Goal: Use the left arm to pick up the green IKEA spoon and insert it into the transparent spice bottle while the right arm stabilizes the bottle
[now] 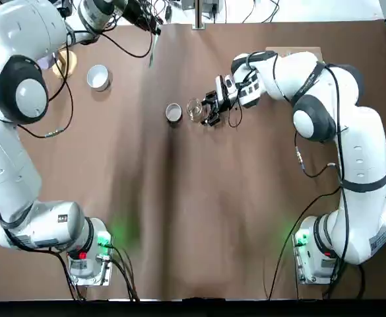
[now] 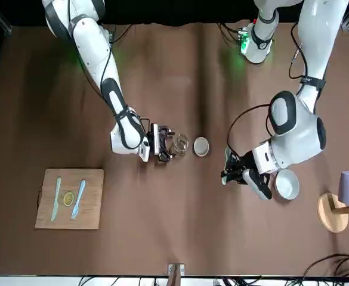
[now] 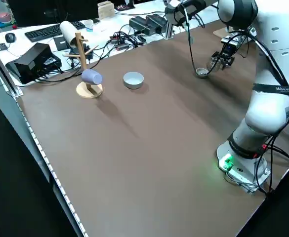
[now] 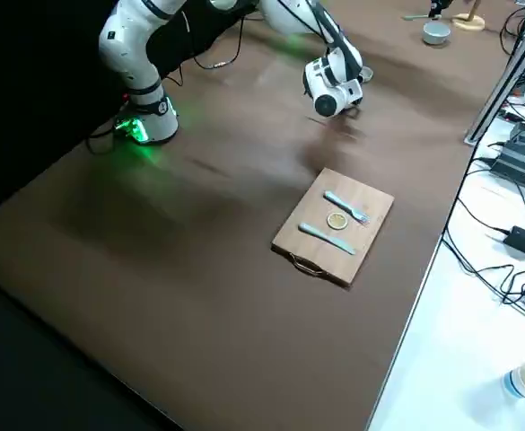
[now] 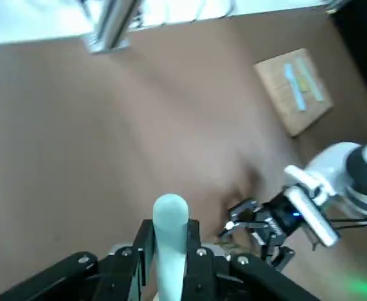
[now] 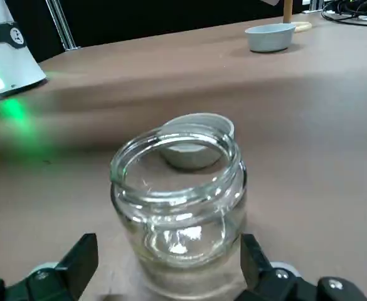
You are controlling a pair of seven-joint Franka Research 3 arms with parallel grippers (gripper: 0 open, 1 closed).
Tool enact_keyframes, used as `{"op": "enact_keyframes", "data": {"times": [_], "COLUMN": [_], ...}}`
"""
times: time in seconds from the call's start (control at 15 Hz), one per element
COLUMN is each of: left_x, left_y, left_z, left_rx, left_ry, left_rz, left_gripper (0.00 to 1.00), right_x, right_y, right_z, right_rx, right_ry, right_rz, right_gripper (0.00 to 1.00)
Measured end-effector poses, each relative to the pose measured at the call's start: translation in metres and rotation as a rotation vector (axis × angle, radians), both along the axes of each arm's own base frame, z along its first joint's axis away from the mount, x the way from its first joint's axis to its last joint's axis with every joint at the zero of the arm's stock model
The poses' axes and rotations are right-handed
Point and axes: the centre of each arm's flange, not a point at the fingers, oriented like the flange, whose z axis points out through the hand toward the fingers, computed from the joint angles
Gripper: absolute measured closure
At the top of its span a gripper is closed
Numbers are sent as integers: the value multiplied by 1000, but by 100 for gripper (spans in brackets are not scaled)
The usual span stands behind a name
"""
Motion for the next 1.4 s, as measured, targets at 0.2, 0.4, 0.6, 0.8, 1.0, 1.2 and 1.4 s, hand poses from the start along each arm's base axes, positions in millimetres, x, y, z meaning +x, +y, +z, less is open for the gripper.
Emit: {"op": "enact_keyframes", "data": {"times": [0.2,0.4,0.6,0.8,1.0,1.2,1.4], "left_x": [-3,-7,-15,-19,-25,-36,-57], "left_y": [-10,-20,-27,-27,-35,-55,-80], "left_z": [3,0,-5,-4,-3,-17,-58], "left_rx": [-116,-242,-401,-449,-521,-638,-736], "left_ry": [-99,-202,-341,-466,-566,-667,-757], "left_rz": [-93,-209,-376,-506,-599,-648,-635], "left_gripper": [75,75,75,75,75,75,75], "right_x": [1,-3,-9,-11,-11,-12,-15], "right_y": [5,11,21,27,30,37,41], "right_z": [3,1,-9,-12,-11,-10,-9], "right_rx": [7,19,31,41,46,54,55], "right_ry": [-7,5,24,28,27,26,24], "right_rz": [2,-13,-28,-35,-37,-37,-30], "right_gripper": [0,0,0,0,0,0,0]}}
